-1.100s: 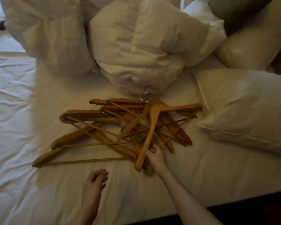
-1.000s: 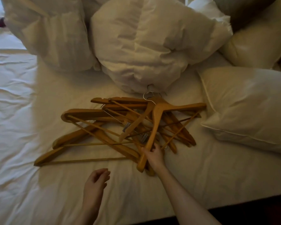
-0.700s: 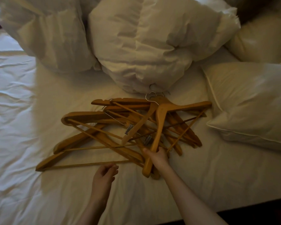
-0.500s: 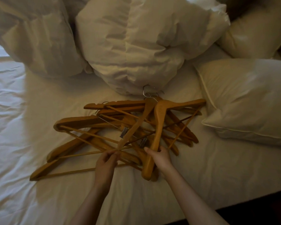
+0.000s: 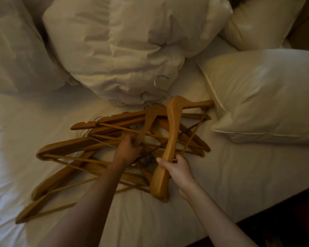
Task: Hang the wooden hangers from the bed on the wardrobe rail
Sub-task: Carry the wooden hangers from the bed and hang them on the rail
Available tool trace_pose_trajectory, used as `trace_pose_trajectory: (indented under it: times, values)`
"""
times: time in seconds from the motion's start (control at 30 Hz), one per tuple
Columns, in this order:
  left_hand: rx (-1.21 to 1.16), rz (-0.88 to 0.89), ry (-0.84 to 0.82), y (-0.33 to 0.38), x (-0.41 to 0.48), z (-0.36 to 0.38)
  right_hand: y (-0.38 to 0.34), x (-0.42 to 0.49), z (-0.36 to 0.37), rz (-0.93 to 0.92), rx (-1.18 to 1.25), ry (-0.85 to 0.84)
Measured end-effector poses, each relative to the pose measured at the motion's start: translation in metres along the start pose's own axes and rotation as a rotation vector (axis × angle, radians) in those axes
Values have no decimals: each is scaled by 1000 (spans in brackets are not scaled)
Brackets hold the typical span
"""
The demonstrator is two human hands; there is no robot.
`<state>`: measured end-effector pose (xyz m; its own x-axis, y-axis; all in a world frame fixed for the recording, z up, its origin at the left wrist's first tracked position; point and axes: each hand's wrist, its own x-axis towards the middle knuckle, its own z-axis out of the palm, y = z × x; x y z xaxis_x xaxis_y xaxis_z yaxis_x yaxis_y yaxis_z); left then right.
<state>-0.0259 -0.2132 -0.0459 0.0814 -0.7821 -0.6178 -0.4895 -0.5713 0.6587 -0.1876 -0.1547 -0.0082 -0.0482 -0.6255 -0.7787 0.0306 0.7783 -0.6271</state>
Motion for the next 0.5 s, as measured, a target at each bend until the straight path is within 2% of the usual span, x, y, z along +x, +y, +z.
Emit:
trace_pose_trajectory:
  times: [0.1,0.23,0.4,0.5]
  values:
    - [170,0,35,1,8,6,-2,-1,-5,-3,12,8]
    - [-42,-56,-2,4,-1,9,-7,-4,-8,-14,35,-1]
    - [-139,-66,-109,1,-19,10,-10,-9,-9,-9,33,23]
    - [-327,-119,-145,3,-33,12,-10,-15,-13,-15,17,35]
